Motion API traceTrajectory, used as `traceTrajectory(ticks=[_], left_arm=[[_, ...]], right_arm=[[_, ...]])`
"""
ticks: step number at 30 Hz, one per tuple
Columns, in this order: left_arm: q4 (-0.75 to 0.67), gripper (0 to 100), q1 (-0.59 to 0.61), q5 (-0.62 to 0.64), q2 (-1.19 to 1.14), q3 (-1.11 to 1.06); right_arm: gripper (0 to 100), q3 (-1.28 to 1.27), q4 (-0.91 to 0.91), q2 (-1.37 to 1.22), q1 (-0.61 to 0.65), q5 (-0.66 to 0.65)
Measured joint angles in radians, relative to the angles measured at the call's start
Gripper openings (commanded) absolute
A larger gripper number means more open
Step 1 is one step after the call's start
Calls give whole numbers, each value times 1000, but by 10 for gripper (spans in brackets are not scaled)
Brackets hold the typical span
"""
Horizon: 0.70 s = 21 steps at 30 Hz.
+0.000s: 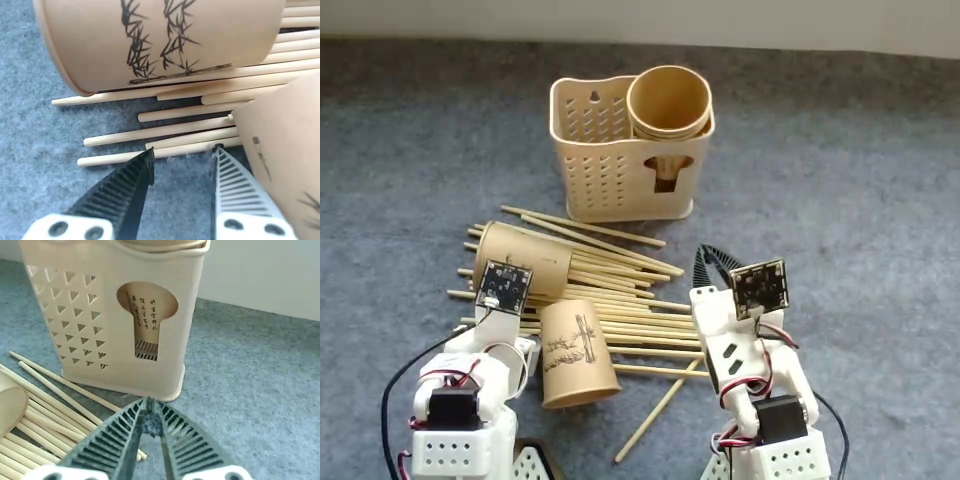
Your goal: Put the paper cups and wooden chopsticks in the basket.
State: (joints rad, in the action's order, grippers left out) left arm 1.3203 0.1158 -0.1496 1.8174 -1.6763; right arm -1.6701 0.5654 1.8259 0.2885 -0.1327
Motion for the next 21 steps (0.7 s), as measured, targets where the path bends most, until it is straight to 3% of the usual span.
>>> traceTrajectory(ticks=[9,21], left_arm=[[0,189,0,0,0,0],[0,189,0,0,0,0]], right_arm=[[7,0,0,0,-3,-86],[7,0,0,0,-2,-104]])
